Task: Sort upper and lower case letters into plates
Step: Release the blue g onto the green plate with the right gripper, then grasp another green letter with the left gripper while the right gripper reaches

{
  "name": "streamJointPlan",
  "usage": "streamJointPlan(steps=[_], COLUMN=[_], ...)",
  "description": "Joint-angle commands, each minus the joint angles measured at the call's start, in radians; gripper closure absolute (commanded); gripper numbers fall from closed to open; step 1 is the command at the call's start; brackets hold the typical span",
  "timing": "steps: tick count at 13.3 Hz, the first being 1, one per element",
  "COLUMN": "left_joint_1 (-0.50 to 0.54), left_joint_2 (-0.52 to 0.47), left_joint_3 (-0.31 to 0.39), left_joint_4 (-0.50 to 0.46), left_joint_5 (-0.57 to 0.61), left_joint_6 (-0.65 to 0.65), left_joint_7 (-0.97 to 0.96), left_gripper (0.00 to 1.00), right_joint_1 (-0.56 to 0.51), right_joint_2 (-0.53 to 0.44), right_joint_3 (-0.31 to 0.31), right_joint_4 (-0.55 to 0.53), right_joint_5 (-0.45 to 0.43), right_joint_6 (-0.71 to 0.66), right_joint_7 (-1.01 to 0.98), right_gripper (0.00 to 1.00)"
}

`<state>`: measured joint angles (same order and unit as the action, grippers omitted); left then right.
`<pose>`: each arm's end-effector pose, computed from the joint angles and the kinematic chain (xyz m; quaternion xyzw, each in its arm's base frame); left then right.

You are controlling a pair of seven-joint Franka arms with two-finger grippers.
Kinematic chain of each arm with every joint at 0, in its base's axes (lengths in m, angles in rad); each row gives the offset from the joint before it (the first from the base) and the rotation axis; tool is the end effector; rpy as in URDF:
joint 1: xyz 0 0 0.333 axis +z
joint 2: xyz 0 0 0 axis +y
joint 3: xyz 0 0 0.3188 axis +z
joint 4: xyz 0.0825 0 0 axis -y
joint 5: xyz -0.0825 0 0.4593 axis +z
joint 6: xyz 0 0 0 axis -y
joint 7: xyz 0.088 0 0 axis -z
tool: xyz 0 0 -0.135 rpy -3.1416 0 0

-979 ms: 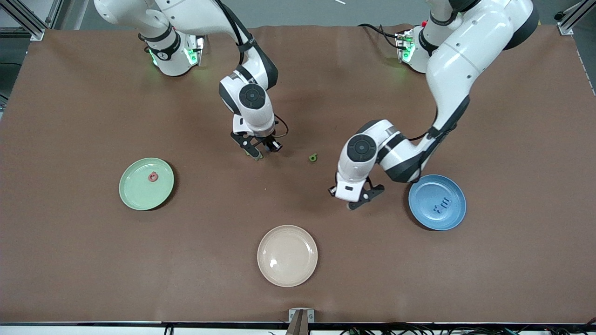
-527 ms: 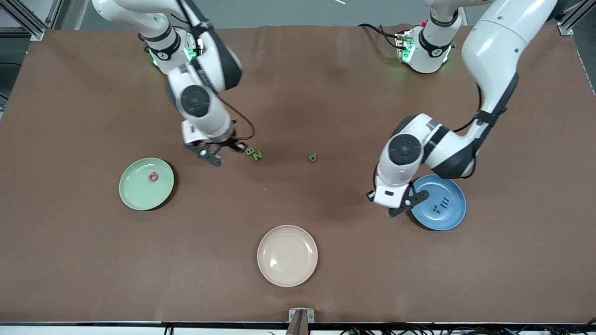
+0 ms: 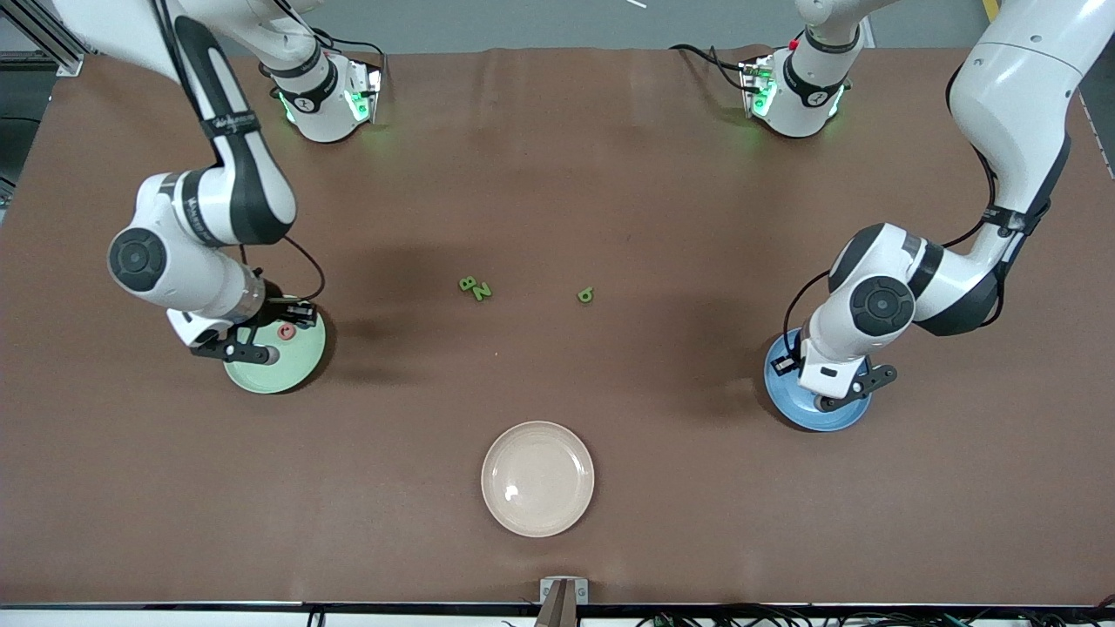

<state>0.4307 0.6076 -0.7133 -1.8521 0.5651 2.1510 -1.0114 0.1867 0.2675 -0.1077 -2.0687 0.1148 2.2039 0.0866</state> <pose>0.6616 -0.1520 0.1748 -0.9733 -0.2210 0.0266 0.0571 0.6197 0.0546 0.2156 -0.9967 0.0397 0.0670 0.0242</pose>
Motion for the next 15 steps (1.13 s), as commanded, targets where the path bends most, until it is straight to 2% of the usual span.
streamJointPlan(steps=[1, 2, 3, 5, 8, 13, 15], left_joint_1=[0.034, 0.034, 0.036, 0.025, -0.01, -0.294, -0.354], left_joint_2=[0.006, 0.009, 0.008, 0.0, 0.008, 0.063, 0.086], left_joint_3=[-0.014, -0.012, -0.014, -0.025, -0.118, -0.114, -0.11], left_joint_4=[-0.021, -0.021, -0.021, -0.021, -0.021, 0.028, 0.025], left_joint_5=[0.018, 0.018, 0.018, 0.015, 0.012, 0.019, 0.021], left_joint_6=[0.007, 0.007, 0.007, -0.003, -0.003, 0.023, 0.079], left_joint_7=[-0.006, -0.006, -0.007, -0.036, -0.16, -0.45, -0.528], left_gripper=[0.45, 0.11, 0.0, 0.0, 0.0, 0.0, 0.01], right_joint_1=[-0.044, -0.049, -0.058, -0.075, -0.076, -0.075, -0.075], right_joint_2=[0.08, 0.105, 0.127, 0.151, 0.164, 0.191, 0.197], right_joint_3=[0.023, 0.023, 0.023, 0.023, 0.023, 0.023, 0.025], right_joint_4=[-0.008, -0.008, -0.008, -0.008, -0.007, -0.007, -0.007], right_joint_5=[-0.001, -0.001, -0.001, -0.001, -0.001, -0.001, -0.001], right_joint_6=[0.081, 0.105, 0.126, 0.151, 0.155, 0.178, 0.18], right_joint_7=[-0.118, -0.14, -0.158, -0.191, -0.194, -0.194, -0.194], right_gripper=[0.87, 0.87, 0.87, 0.87, 0.87, 0.84, 0.84])
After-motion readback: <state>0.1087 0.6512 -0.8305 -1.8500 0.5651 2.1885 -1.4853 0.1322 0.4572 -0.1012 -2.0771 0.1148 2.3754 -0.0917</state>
